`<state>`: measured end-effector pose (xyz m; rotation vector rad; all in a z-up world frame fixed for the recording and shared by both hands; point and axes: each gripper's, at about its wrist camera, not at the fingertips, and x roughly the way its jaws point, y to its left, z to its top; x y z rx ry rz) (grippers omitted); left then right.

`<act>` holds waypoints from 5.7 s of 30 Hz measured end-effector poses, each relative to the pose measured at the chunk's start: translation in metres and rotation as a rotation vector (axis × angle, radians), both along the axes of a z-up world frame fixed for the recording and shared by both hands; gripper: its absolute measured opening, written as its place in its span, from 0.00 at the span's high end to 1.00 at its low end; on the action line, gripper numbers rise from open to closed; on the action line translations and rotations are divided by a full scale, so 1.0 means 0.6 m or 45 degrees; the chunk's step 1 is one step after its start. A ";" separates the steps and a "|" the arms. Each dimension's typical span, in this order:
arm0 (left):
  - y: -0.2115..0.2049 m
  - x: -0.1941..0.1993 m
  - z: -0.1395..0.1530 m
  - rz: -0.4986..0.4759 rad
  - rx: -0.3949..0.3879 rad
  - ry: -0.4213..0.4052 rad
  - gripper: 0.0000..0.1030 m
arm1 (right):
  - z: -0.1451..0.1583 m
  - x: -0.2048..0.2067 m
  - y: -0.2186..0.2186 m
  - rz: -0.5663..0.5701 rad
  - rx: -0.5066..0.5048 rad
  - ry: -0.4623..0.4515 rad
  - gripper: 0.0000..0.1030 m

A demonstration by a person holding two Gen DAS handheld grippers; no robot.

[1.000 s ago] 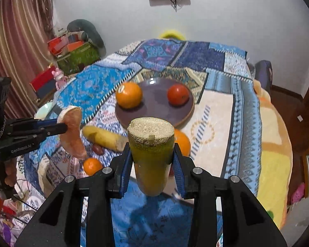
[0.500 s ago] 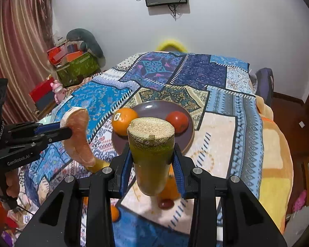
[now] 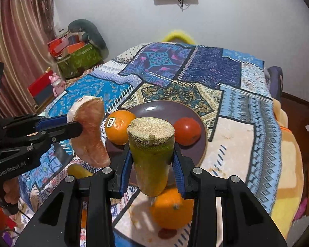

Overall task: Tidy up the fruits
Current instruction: 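Lower half fruit and yellow cylinder onto the plate and open both tools, then grasp the second yellow cylinder with the right tool, then grasp a mandarin with the left tool while the right tool carries the cylinder toward the plate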

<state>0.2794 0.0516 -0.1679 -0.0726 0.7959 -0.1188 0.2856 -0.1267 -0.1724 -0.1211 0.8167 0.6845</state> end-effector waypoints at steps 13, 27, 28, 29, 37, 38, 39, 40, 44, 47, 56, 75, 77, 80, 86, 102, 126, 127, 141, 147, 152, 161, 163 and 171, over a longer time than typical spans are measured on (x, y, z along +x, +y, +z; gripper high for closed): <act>0.007 0.054 -0.029 0.005 -0.027 0.034 0.79 | -0.032 0.059 0.050 0.036 -0.052 0.031 0.67; 0.005 0.089 -0.050 0.012 -0.042 0.079 0.78 | -0.043 0.099 0.058 -0.010 -0.066 0.023 0.64; 0.005 0.089 -0.050 0.009 -0.049 0.081 0.79 | -0.044 0.099 0.059 -0.008 -0.084 0.020 0.64; 0.005 0.090 -0.050 0.013 -0.047 0.080 0.78 | -0.045 0.097 0.060 -0.006 -0.095 0.013 0.64; 0.010 0.072 -0.035 0.028 -0.039 0.075 0.78 | -0.038 0.084 0.045 -0.019 -0.102 -0.004 0.58; 0.011 0.068 -0.032 0.030 -0.033 0.072 0.78 | -0.034 0.079 0.042 -0.020 -0.098 -0.006 0.58; 0.012 0.063 -0.028 0.034 -0.027 0.069 0.77 | -0.031 0.075 0.039 -0.021 -0.097 -0.010 0.58; 0.013 0.057 -0.025 0.038 -0.023 0.067 0.76 | -0.027 0.069 0.037 -0.021 -0.099 -0.017 0.58; 0.021 0.030 -0.012 0.055 0.003 0.060 0.73 | -0.007 0.038 0.030 -0.008 -0.103 -0.050 0.57; 0.029 0.006 -0.006 0.071 0.007 0.062 0.69 | 0.005 0.013 0.028 0.007 -0.108 -0.074 0.53; 0.051 -0.068 -0.011 0.107 0.065 0.082 0.51 | 0.005 -0.058 0.035 0.079 -0.117 -0.058 0.46; 0.101 -0.097 -0.142 0.183 0.093 0.308 0.51 | -0.099 -0.089 0.074 0.198 -0.123 0.203 0.64; 0.095 -0.092 -0.142 0.182 0.113 0.299 0.51 | -0.104 -0.089 0.077 0.210 -0.112 0.226 0.69; 0.093 -0.078 -0.141 0.171 0.080 0.314 0.59 | -0.107 -0.092 0.076 0.209 -0.115 0.219 0.69; 0.068 -0.049 -0.139 0.151 0.054 0.323 0.60 | -0.106 -0.102 0.050 0.207 -0.100 0.238 0.69; 0.031 -0.063 -0.118 0.075 0.050 0.288 0.55 | -0.071 -0.097 0.013 0.174 -0.168 0.140 0.69; 0.021 -0.145 -0.097 0.053 0.002 0.270 0.46 | -0.086 -0.091 0.069 0.224 -0.232 0.141 0.65; 0.015 -0.147 -0.096 0.046 0.000 0.272 0.46 | -0.077 -0.095 0.057 0.201 -0.209 0.129 0.65; -0.052 -0.169 -0.124 -0.014 -0.014 0.352 0.46 | 0.028 -0.144 -0.069 -0.023 -0.025 -0.025 0.67; -0.065 -0.166 -0.140 -0.024 -0.032 0.374 0.54 | 0.036 -0.154 -0.104 -0.068 -0.001 -0.037 0.67; -0.070 -0.165 -0.144 -0.032 -0.031 0.371 0.65 | 0.029 -0.150 -0.121 -0.098 0.014 -0.021 0.67; -0.056 -0.157 -0.104 -0.011 -0.018 0.283 0.65 | 0.033 -0.140 -0.126 -0.111 0.021 -0.040 0.67; -0.049 -0.147 -0.091 -0.001 -0.022 0.259 0.65 | 0.038 -0.134 -0.124 -0.110 0.030 -0.049 0.67; -0.032 -0.095 -0.059 0.020 -0.031 0.185 0.65 | 0.048 -0.100 -0.112 -0.109 0.053 -0.067 0.67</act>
